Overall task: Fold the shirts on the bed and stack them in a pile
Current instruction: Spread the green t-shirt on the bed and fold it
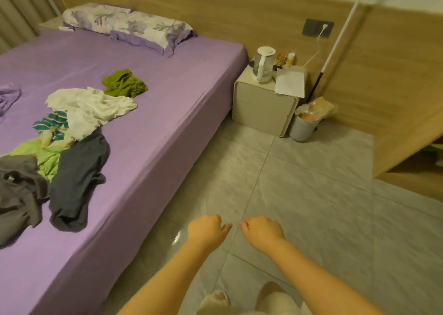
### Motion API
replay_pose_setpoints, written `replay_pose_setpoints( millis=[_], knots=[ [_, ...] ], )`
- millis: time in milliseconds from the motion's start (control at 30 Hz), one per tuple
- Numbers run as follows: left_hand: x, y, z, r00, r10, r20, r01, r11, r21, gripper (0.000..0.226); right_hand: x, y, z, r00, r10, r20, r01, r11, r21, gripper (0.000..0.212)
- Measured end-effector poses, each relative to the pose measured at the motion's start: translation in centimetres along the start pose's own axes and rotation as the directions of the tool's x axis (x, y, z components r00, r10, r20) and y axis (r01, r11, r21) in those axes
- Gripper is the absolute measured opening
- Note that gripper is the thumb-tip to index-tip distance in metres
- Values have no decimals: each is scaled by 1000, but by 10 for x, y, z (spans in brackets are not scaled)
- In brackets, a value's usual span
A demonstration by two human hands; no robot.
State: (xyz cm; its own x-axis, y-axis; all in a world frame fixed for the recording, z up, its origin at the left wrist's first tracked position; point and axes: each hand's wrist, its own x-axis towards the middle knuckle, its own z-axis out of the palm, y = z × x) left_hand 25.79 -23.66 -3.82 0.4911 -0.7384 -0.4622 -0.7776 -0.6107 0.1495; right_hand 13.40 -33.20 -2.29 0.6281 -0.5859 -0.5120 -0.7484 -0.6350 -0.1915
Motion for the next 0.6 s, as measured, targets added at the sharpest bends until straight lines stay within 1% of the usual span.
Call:
replay_pose_setpoints(
  millis=[67, 267, 400, 600],
  knots=[
    [20, 3, -10, 1000, 23, 2, -23, 1000, 16, 48, 17, 2, -10, 1000, 15, -7, -15, 1000, 0, 44],
    [82, 19, -36, 1000, 12, 24, -12, 1000, 14, 51, 80, 21, -41, 1000, 0, -1, 0, 1000, 12, 38],
    [127, 32, -57, 998, -46, 34, 45, 999, 18, 51, 125, 40, -70, 999, -35, 19, 35, 999, 13, 40],
    [194, 54, -97, 987, -160, -10, 159, 985, -72, 44, 204, 66, -130, 993, -98, 58, 101, 994, -44, 34]
  ],
)
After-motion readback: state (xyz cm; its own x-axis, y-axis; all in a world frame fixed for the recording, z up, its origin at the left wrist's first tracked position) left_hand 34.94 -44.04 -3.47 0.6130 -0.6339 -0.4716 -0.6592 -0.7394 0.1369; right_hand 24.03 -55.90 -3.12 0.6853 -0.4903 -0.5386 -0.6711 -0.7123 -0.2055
